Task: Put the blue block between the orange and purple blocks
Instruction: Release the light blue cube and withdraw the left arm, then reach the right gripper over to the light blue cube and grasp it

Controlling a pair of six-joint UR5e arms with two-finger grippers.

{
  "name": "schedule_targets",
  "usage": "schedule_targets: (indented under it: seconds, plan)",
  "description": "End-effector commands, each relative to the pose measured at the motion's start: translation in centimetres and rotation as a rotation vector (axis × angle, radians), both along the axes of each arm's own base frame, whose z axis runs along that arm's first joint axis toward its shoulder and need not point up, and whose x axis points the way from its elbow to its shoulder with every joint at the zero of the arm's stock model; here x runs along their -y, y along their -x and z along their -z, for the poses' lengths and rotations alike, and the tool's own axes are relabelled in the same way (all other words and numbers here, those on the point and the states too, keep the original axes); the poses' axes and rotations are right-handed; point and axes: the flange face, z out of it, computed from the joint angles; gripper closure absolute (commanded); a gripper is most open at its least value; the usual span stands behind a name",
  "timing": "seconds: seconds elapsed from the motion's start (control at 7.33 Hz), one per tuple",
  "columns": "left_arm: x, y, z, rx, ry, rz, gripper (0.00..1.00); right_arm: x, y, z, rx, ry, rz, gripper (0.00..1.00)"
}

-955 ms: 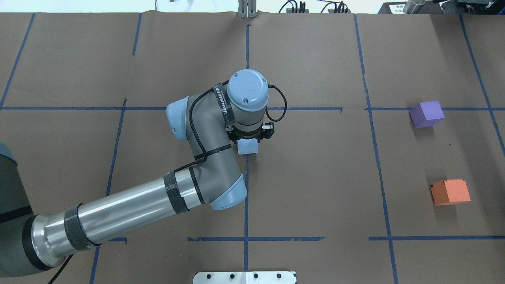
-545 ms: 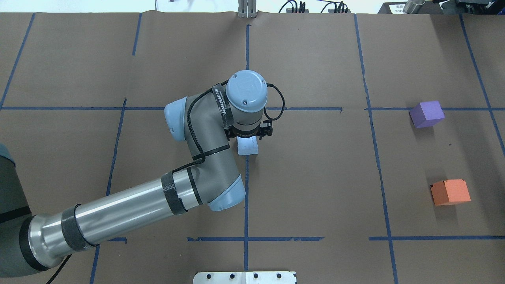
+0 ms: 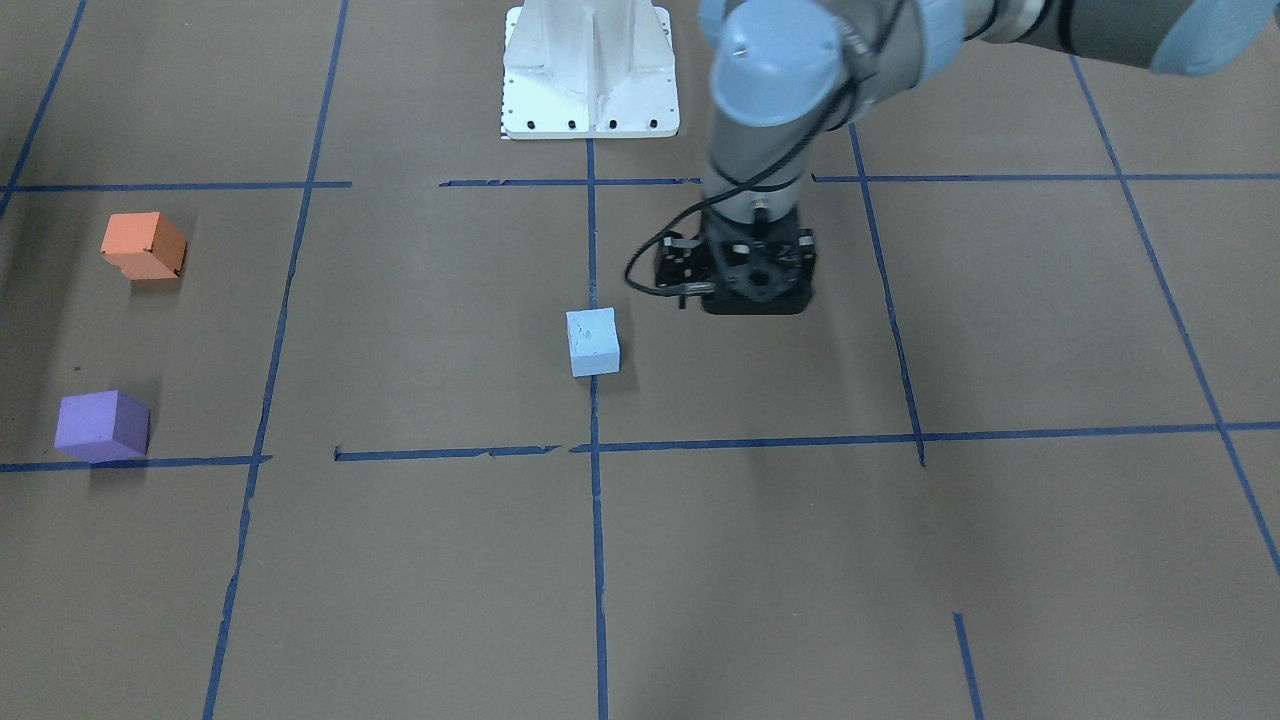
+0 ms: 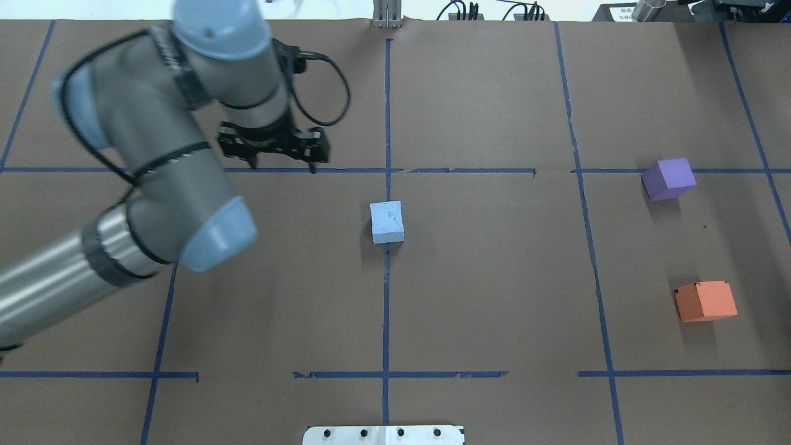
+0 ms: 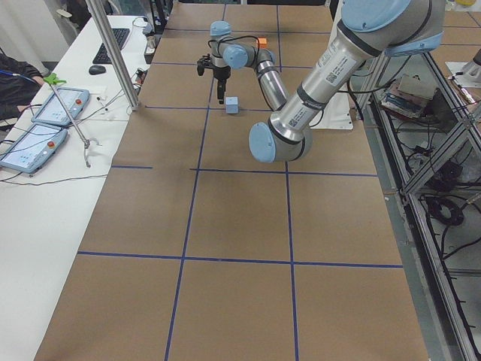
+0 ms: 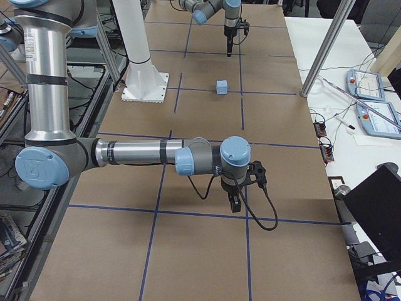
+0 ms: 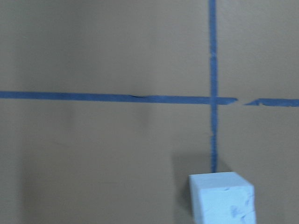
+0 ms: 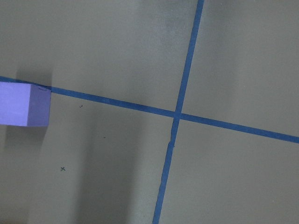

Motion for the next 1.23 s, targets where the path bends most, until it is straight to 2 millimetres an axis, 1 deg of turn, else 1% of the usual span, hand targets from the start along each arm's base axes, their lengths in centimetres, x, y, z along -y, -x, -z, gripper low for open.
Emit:
schedule_targets:
  seconds: [0.0, 0.14, 0.27, 0.41, 0.55, 0.68, 0.82, 0.95, 1.09]
  plan:
    - [2.5, 18.4, -12.4, 0.037, -0.115, -0.138, 0.00, 1.5, 0.8, 1.7, 0.010, -0.014, -0.003, 0.00]
    - [2.9, 25.6, -18.4, 0.075, -0.119, -0.141, 0.00, 3.0, 1.4, 3.4, 0.016, -0.024, -0.007, 0.00]
    - [2.0, 31.9, -23.5, 0.107, -0.123, -0.153, 0.00, 4.5, 2.9, 5.5, 0.029, -0.016, -0.024, 0.00]
    - [0.7, 37.7, -28.4, 0.102, -0.078, -0.128, 0.00, 5.8, 5.8, 8.3, 0.040, -0.018, -0.016, 0.00]
    - [-1.0, 42.5, -33.1, 0.035, -0.077, -0.152, 0.00, 6.8, 9.6, 12.2, 0.063, 0.000, -0.031, 0.00]
    - [-2.6, 44.2, -35.6, -0.017, -0.059, -0.147, 0.00, 7.1, 13.9, 16.1, 0.087, 0.022, -0.035, 0.00]
    - [-2.9, 44.5, -35.6, -0.019, -0.052, -0.139, 0.00, 7.7, 19.2, 21.2, 0.106, 0.053, -0.032, 0.00]
    - [-3.5, 44.5, -36.4, -0.020, -0.040, -0.140, 0.00, 7.7, 25.4, 26.9, 0.112, 0.088, -0.023, 0.00]
    - [-3.9, 44.5, -36.4, -0.020, -0.040, -0.140, 0.00, 7.1, 31.9, 32.4, 0.102, 0.123, -0.018, 0.00]
